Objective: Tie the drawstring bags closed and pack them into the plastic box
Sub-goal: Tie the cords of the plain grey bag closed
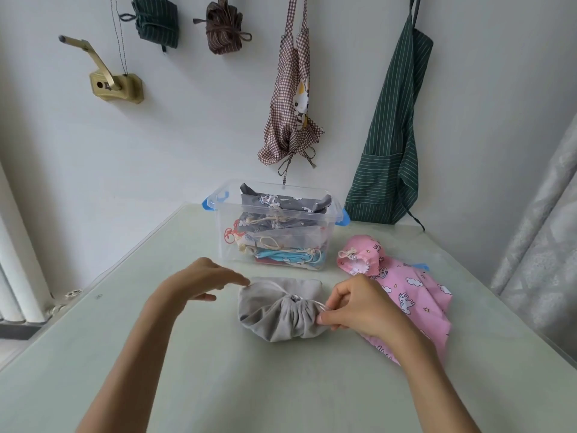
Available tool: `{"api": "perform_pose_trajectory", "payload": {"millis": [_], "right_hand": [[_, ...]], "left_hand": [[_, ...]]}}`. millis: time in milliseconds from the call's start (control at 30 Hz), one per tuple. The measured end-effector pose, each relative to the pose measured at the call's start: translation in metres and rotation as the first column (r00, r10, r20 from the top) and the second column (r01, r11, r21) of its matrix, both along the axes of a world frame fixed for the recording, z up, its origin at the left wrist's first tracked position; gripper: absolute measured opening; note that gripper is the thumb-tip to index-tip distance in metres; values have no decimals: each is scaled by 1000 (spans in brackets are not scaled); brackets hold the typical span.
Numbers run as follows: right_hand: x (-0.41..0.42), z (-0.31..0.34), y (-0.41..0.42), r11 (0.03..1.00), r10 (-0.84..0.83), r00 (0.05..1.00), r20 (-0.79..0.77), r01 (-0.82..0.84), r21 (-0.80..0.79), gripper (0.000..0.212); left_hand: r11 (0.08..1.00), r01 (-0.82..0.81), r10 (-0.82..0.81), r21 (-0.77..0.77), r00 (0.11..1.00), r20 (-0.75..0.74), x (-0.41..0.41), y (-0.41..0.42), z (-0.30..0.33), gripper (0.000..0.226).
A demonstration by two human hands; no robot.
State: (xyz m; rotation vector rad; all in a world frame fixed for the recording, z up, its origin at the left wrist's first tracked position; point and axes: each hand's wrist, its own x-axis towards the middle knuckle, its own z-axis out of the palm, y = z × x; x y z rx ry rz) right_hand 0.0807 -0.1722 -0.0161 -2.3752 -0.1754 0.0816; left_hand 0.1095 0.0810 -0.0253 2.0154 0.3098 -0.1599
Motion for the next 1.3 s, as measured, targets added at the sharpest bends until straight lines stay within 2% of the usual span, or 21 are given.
{"api": "perform_pose_trajectory", "payload": {"millis": [67, 167, 267, 367, 500, 633, 767, 933, 1000, 1067, 1133, 1233, 1300], "right_hand": [[1, -1, 1, 1000, -2, 1000, -13, 2, -9, 17], [2, -4, 2, 1000, -16, 1000, -14, 16, 8, 18], [4, -5, 4, 999, -18, 1000, -12, 19, 33, 14], [4, -5, 3, 998, 10, 999, -42, -7, 61, 12], [4, -4, 3, 994, 29, 999, -39, -25, 110, 4], [6, -3, 4, 988, -8, 1000, 15, 5, 152, 7], [8, -5, 5, 981, -36, 997, 66, 23, 195, 10], [6, -6, 10, 980, 3, 997, 77, -18, 201, 9], [6, -6, 11, 978, 33, 996, 78, -48, 204, 8], [5, -6, 11, 976, 47, 996, 76, -62, 208, 6], [5, -4, 9, 972, 89, 995, 42, -96, 213, 9], [5, -1, 4, 957, 155, 988, -15, -147, 249, 14], [6, 0, 1, 958, 103, 994, 46, -111, 264, 13]], "left_hand": [[1000, 3, -2, 28, 999, -38, -3, 2, 2, 41], [988, -16, 8, 155, 999, 47, -5, -4, 6, 34], [960, 168, -185, 225, 981, 55, -7, -21, 16, 16], [907, 275, -294, 318, 956, 12, -8, -47, 15, 22], [875, 183, -230, 448, 972, 51, -7, -63, 5, 39], [850, 69, -161, 522, 978, 132, -8, -60, 4, 46], [859, -66, -79, 508, 963, 257, -12, -57, 12, 45], [847, 17, -116, 532, 982, 152, -9, -67, 5, 45], [875, 27, -117, 484, 981, 157, -7, -68, 1, 40], [927, 82, -149, 365, 976, 160, -7, -67, 0, 33], [969, 122, -168, 214, 963, 210, -7, -64, 0, 24], [992, 114, -91, -48, 940, 330, -9, -63, 2, 22], [969, 117, -40, -219, 944, 328, -11, -65, 2, 23]]}}
